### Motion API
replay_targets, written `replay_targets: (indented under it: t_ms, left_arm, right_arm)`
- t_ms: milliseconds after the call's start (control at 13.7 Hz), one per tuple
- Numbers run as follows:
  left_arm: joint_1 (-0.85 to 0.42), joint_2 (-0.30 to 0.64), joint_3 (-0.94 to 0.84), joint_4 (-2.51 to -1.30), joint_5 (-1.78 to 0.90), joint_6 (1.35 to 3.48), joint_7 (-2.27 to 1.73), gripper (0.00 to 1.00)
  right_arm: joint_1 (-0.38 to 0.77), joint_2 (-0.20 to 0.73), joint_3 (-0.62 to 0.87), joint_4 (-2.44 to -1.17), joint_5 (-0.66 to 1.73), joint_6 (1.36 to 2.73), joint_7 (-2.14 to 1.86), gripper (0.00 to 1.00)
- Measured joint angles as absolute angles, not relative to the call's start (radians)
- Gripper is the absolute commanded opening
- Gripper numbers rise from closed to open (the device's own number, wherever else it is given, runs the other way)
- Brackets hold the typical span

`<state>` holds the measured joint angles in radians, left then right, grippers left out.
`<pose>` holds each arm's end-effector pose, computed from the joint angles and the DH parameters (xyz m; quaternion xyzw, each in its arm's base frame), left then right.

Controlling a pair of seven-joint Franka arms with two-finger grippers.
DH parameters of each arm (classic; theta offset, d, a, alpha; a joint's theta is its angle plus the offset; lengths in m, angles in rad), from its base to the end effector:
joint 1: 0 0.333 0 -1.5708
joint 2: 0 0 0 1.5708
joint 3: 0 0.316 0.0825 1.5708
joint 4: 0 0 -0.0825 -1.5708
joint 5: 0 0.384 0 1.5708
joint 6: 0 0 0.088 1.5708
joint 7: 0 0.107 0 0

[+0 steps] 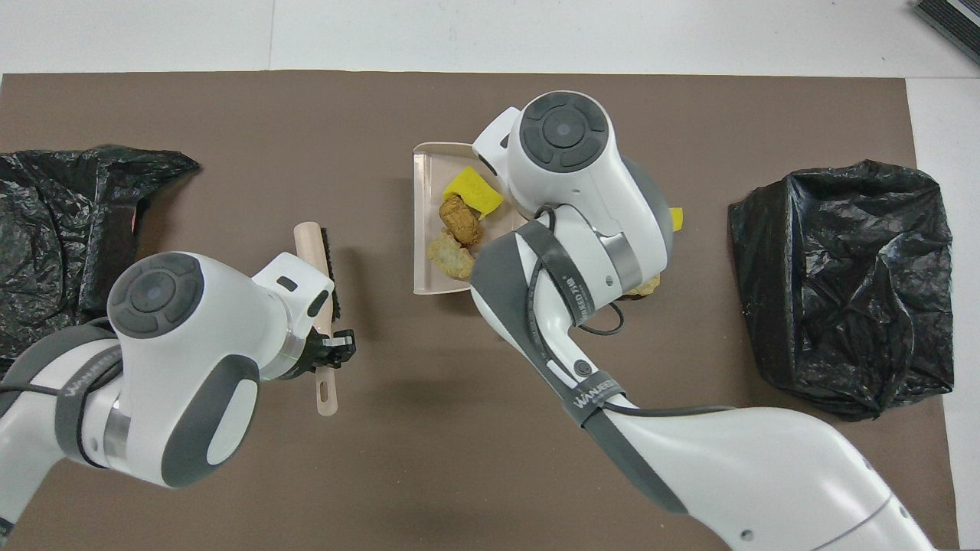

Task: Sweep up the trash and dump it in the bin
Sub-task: 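Carry the dustpan with the right gripper over the nearby black bag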

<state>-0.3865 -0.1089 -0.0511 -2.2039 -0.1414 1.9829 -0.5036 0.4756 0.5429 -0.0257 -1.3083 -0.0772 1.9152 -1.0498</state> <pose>0.4465 -0.2190 0.4196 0.9945 0.0650 -0.0771 0.0284 0.6494 0.3120 0.4332 0.7212 0.6907 0.0178 0.0508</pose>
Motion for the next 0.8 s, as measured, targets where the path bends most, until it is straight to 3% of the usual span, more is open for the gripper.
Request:
replay_targets:
  t_ms: [438,803]
  left_arm:
    - [-0.676,-0.162,-0.061,-2.331,-0.142,2.089,-0.775,0.0]
    - [-0.91,-0.159,-0.065,-2.445,-0.141,2.288,-1.01,0.0]
  right_arm:
    - [0.324,0.272,-0.029,-1.496,-0.075,1.889,-1.134,0.0]
    - [0.057,0.084,-0.034,-1.606,-0.018,1.826,-1.323,0.0]
